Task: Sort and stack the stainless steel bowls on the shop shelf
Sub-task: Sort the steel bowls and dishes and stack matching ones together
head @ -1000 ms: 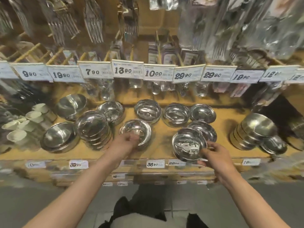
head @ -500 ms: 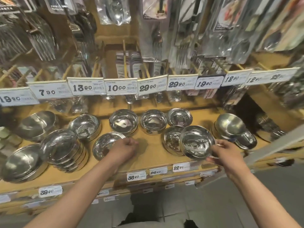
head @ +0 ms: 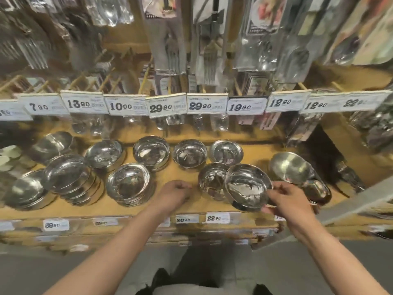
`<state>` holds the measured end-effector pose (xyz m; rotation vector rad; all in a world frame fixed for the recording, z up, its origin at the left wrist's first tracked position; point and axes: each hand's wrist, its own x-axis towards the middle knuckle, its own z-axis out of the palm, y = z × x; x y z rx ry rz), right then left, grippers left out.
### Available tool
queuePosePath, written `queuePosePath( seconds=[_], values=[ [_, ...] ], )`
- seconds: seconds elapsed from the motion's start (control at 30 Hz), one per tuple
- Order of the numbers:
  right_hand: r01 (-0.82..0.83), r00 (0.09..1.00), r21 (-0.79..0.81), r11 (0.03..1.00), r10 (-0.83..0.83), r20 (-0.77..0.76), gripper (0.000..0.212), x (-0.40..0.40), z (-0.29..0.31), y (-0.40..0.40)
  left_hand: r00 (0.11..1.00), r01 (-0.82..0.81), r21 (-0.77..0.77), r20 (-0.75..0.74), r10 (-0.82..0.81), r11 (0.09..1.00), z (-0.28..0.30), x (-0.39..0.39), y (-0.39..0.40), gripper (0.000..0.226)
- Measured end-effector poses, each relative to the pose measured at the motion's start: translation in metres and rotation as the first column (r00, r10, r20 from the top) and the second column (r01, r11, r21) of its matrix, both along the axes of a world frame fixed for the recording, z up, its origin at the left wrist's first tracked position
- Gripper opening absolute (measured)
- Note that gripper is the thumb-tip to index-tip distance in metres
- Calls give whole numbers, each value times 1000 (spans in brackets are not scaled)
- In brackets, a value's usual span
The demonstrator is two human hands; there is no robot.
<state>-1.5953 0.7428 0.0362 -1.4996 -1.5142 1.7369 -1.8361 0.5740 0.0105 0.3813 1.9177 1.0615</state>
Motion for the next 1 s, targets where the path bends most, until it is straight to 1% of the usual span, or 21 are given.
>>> queuePosePath(
  seconds=[0.17, 0.27, 0.37, 0.43, 0.5, 0.53, 0.57, 0.6, 0.63, 0.7, 0.77, 0.83, 0.9, 1.0],
  values=[
    [-165, 986, -60, 985, 164, -12, 20, -30, -16, -13, 978, -204, -15, 36, 204, 979, -17, 8, -43, 17],
    [-287, 958, -43, 957, 287, -17, 21, -55, -19, -22, 936, -351, 21, 44, 349, 936, -13, 2, -82, 13],
    [-410, 912, -17, 912, 409, -33, 24, -84, -20, -35, 884, -467, 18, 23, 467, 884, -8, -7, -123, 9],
    [-481, 876, -2, 877, 481, -23, 27, -106, -19, -50, 842, -539, 20, 16, 539, 842, -4, -15, -151, 13],
    [-530, 848, 3, 848, 530, 8, 36, -126, -13, -64, 796, -606, 43, 28, 605, 795, 4, -26, -174, 12],
    [-571, 821, 17, 821, 571, 13, 34, -137, -9, -73, 762, -648, 69, 38, 647, 759, 10, -35, -187, 10],
    [-605, 796, 27, 796, 606, -3, 27, -148, -3, -82, 725, -688, 98, 49, 687, 719, 18, -44, -200, 11],
    [-628, 777, 26, 777, 629, -33, 21, -159, 3, -91, 686, -726, 127, 59, 725, 676, 27, -55, -212, 14],
    [-648, 759, 23, 761, 648, -59, 20, -170, 9, -102, 654, -753, 154, 63, 754, 640, 37, -67, -224, 17],
    [-684, 726, 41, 729, 685, -67, 23, -195, 21, -122, 636, -762, 216, 67, 769, 611, 55, -90, -245, 19],
    [-695, 713, 33, 719, 694, -95, 29, -218, 32, -145, 659, -734, 259, 46, 751, 628, 65, -113, -263, 21],
    [-693, 711, 34, 720, 691, -131, 22, -243, 39, -168, 671, -716, 271, 14, 741, 643, 67, -139, -283, 22],
    [-666, 732, 40, 745, 663, -157, 22, -267, 42, -189, 670, -714, 270, -2, 742, 646, 57, -167, -306, 21],
    [-590, 792, 9, 807, 581, -190, 17, -297, 38, -216, 703, -691, 218, -16, 711, 689, 35, -212, -340, 13]
  ],
)
